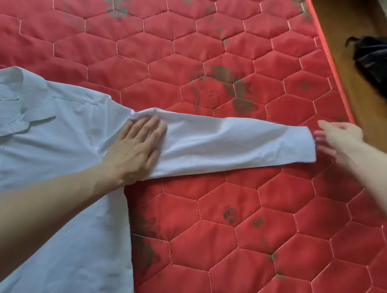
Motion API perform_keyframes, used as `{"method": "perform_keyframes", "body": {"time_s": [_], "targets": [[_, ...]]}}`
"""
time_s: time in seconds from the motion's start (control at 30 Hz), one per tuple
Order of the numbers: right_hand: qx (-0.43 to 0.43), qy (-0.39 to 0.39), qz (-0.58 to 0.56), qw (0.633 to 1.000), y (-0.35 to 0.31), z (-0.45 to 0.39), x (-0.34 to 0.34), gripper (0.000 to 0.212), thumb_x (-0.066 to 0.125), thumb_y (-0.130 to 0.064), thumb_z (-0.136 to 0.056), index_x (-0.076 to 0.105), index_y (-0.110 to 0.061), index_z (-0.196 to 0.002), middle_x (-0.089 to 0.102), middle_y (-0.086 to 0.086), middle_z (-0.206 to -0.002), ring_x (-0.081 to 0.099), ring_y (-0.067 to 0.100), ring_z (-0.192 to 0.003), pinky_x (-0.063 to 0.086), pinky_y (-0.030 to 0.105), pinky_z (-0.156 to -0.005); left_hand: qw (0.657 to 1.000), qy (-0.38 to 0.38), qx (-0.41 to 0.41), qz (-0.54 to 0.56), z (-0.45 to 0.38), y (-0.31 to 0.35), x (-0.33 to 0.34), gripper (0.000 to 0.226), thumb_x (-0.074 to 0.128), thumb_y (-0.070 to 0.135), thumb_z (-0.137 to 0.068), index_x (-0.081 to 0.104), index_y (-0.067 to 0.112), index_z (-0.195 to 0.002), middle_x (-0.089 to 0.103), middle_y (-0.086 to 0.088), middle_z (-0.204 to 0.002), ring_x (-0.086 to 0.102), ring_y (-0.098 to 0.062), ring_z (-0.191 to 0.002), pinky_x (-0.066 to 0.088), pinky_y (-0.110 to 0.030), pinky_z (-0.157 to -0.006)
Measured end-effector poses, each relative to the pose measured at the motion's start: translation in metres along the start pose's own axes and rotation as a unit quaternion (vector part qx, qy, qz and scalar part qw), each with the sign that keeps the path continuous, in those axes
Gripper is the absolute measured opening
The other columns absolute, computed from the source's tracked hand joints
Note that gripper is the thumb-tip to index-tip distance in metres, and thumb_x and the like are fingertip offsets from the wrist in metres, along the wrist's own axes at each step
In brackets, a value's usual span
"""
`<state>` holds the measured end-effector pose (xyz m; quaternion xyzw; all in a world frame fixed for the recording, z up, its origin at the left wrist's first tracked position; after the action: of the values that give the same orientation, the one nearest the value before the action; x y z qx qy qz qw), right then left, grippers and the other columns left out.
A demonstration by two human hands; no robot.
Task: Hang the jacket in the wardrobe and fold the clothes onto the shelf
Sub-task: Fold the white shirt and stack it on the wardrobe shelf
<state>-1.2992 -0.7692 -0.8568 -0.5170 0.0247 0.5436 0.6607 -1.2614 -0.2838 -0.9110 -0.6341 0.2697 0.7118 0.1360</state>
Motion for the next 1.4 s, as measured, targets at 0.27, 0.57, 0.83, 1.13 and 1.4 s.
{"method": "perform_keyframes", "body": {"time_s": [0.27,0.57,0.83,1.13,1.4], "targets": [[-0.107,0.069,0.060,0.990,0.035,0.019,0.013,0.008,0.072,-0.021,-0.090,0.070,-0.013,-0.091,0.066,0.009,-0.090,0.058,0.021,-0.083,0.046,0.036,-0.073,0.999,-0.033,-0.020,0.021,0.005,0.010,0.014,0.071,0.017,0.060,-0.103,0.013,0.028,-0.166,0.004,-0.001,-0.175,-0.003,-0.020,-0.161,-0.004,-0.053,-0.128],[-0.038,0.147,0.150,0.977,0.057,0.041,-0.018,0.034,0.062,-0.033,-0.080,0.067,-0.004,-0.097,0.059,0.021,-0.096,0.055,0.034,-0.091,0.041,0.042,-0.078,0.978,0.070,-0.179,0.086,0.062,-0.027,-0.001,0.065,0.022,0.047,-0.105,0.028,0.017,-0.163,0.026,-0.006,-0.171,0.018,-0.023,-0.159,0.008,-0.048,-0.129],[-0.481,0.029,0.266,0.835,0.005,0.199,0.113,0.044,0.044,-0.025,-0.103,0.052,-0.008,-0.143,0.045,0.014,-0.152,0.047,0.036,-0.133,0.040,0.053,-0.107,0.981,0.081,-0.178,0.018,0.146,-0.026,-0.001,0.060,0.033,0.036,-0.104,0.038,0.010,-0.158,0.039,-0.013,-0.161,0.036,-0.031,-0.150,0.022,-0.054,-0.125],[-0.590,-0.194,0.327,0.712,0.086,0.453,0.309,0.063,0.038,-0.042,-0.107,0.031,-0.014,-0.163,0.022,0.005,-0.172,0.017,0.020,-0.160,0.020,0.045,-0.128,0.978,0.042,-0.205,-0.010,0.295,-0.023,0.011,0.062,0.040,0.035,-0.101,0.039,0.010,-0.158,0.034,-0.012,-0.166,0.034,-0.031,-0.152,0.025,-0.056,-0.123],[-0.557,-0.151,0.404,0.710,0.165,0.463,0.289,0.068,0.040,-0.050,-0.102,0.038,-0.016,-0.161,0.030,0.006,-0.170,0.028,0.025,-0.157,0.015,0.043,-0.128,0.951,0.000,-0.310,0.008,0.434,-0.046,0.033,0.075,0.041,0.050,-0.096,0.027,0.021,-0.164,0.019,-0.009,-0.173,0.019,-0.030,-0.159,0.018,-0.061,-0.124]]}}
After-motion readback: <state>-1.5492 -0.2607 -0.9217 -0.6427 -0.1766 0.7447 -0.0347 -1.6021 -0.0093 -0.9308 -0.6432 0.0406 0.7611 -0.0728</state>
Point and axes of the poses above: each hand's wrist, its own z-axis away from the middle knuckle, its own x-axis out of the palm, y = z × x, the point moved 9 cm from there along -z, towards the middle knuckle
